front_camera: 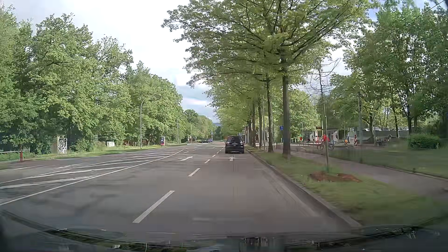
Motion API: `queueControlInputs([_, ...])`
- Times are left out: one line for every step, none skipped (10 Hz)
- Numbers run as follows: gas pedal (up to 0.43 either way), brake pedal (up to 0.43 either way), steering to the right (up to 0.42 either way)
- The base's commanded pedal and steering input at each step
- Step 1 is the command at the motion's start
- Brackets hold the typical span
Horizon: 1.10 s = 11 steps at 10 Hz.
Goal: Follow the waypoints while adhering to traffic rules and regulations
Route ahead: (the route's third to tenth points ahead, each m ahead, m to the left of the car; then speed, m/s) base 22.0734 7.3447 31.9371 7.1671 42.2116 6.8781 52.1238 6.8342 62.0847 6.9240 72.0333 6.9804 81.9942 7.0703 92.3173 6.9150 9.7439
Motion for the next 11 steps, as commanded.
queueControlInputs([0.008, 0.000, 0.001])
queueControlInputs([0.008, 0.000, 0.001])
queueControlInputs([0.008, 0.000, 0.001])
queueControlInputs([0.008, 0.000, 0.001])
queueControlInputs([0.008, 0.000, 0.001])
queueControlInputs([0.008, 0.000, 0.001])
queueControlInputs([0.008, 0.000, 0.000])
queueControlInputs([0.008, 0.000, 0.000])
queueControlInputs([0.008, 0.000, 0.001])
queueControlInputs([0.008, 0.000, 0.001])
queueControlInputs([0.008, 0.000, 0.000])
